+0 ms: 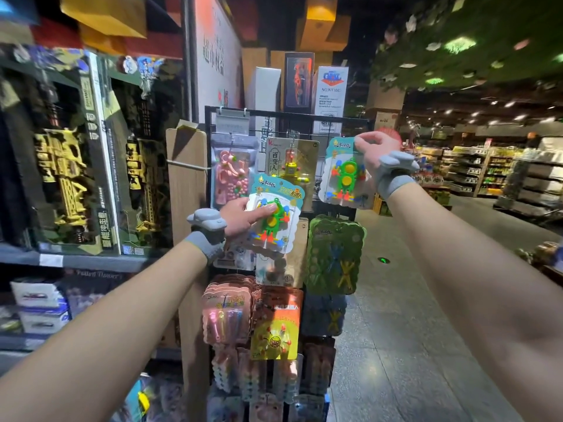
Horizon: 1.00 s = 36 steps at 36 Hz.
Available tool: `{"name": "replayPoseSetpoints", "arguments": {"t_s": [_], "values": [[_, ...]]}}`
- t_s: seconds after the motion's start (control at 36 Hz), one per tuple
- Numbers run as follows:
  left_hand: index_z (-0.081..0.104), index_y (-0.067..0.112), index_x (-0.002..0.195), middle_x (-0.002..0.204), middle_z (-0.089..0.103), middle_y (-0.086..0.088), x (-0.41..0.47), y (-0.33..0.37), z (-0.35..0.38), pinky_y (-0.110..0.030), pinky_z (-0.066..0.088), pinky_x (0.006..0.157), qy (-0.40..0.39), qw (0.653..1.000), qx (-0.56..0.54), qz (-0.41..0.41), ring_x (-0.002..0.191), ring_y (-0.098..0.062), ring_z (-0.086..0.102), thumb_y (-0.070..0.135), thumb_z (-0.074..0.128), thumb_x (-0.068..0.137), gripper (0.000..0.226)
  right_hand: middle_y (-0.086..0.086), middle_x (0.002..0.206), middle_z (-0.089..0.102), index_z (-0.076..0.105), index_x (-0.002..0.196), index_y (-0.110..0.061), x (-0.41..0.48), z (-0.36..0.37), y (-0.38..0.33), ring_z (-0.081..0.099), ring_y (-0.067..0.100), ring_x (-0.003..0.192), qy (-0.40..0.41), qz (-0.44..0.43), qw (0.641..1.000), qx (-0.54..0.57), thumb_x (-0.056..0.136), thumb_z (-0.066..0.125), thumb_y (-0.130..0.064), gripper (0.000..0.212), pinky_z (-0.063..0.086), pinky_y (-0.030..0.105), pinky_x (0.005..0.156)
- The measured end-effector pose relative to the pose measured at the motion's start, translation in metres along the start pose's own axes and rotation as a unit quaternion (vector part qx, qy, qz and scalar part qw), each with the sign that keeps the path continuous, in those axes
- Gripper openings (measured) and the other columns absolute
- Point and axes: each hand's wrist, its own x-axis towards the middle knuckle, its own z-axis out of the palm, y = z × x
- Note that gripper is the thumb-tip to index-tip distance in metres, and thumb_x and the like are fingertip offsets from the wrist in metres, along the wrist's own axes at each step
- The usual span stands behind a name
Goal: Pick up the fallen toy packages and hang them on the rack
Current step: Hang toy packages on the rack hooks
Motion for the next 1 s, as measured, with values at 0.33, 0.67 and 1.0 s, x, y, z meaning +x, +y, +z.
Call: {"name": "replayPoseSetpoints", "arguments": {"t_s": [0.33, 0.67, 1.0], "values": [[0.063, 0.023, 0.113, 0.101, 0.071, 0.007, -0.002, 0.007, 0.01, -0.017, 0.053, 0.067, 0.01, 0.999, -0.047, -0.005, 0.088, -0.009, 0.069, 0.047, 0.067, 0.087, 0.035, -0.001, 0.113, 0.068, 0.067, 0.107, -0.021, 0.019, 0.002, 0.014, 0.063, 0.017, 0.103, -0.01, 0.021, 0.998, -0.051, 0.097, 0.054, -0.029, 0.018, 0.053, 0.038, 0.094], [0.064, 0.02, 0.114, 0.112, 0.072, 0.0, 0.0, 0.003, 0.011, -0.028, 0.056, 0.084, 0.007, 0.999, -0.05, -0.016, 0.097, -0.015, 0.07, 0.045, 0.068, 0.087, 0.037, 0.004, 0.113, 0.061, 0.061, 0.113, -0.013, 0.035, 0.009, 0.025, 0.057, 0.016, 0.092, 0.012, 0.01, 0.994, -0.112, 0.096, 0.054, -0.019, 0.019, 0.053, 0.034, 0.089], [0.066, 0.022, 0.113, 0.108, 0.071, 0.004, 0.006, 0.007, 0.013, -0.028, 0.054, 0.088, 0.013, 1.0, -0.015, -0.017, 0.098, -0.014, 0.069, 0.048, 0.067, 0.085, 0.038, 0.003, 0.121, 0.063, 0.062, 0.111, -0.021, 0.038, 0.011, 0.025, 0.061, 0.022, 0.107, 0.034, 0.0, 0.984, -0.178, 0.093, 0.057, -0.027, 0.02, 0.05, 0.033, 0.092]]}}
